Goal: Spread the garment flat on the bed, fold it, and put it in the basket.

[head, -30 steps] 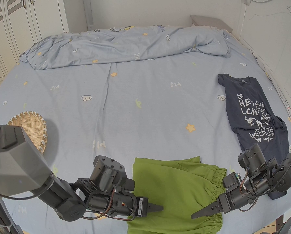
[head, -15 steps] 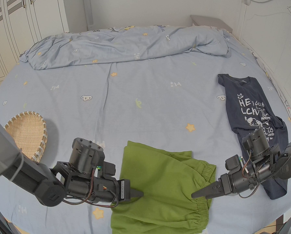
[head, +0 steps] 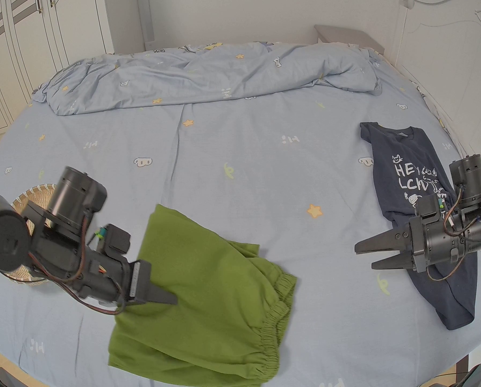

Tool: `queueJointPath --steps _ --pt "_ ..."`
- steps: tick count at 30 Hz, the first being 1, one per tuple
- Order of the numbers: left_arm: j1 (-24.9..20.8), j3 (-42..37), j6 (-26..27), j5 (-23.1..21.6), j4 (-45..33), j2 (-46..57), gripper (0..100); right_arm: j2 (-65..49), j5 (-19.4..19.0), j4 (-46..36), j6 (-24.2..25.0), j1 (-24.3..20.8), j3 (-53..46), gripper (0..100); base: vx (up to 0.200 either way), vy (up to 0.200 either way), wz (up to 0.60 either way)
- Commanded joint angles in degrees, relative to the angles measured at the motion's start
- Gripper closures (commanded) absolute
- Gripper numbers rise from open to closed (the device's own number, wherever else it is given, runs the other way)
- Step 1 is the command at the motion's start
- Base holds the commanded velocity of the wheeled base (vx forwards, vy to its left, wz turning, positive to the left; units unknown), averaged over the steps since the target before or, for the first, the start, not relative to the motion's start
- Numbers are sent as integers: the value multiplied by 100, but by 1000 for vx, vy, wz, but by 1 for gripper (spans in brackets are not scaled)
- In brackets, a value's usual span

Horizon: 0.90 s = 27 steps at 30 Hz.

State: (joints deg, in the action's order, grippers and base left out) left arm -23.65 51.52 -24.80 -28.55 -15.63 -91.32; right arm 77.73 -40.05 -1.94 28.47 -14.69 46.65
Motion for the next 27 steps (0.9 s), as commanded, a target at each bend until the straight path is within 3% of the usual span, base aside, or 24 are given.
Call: queueJointPath --steps 1,9,27 --pt "765 693 484 -1 -722 730 100 -425 -3 -123 28 98 142 0 0 0 0" --pt "1073 1001 757 7 -1373 888 100 -425 -3 -123 28 89 151 0 0 175 0" --pt "669 983 757 7 -1478 835 100 -416 -3 -114 28 89 142 0 0 200 0"
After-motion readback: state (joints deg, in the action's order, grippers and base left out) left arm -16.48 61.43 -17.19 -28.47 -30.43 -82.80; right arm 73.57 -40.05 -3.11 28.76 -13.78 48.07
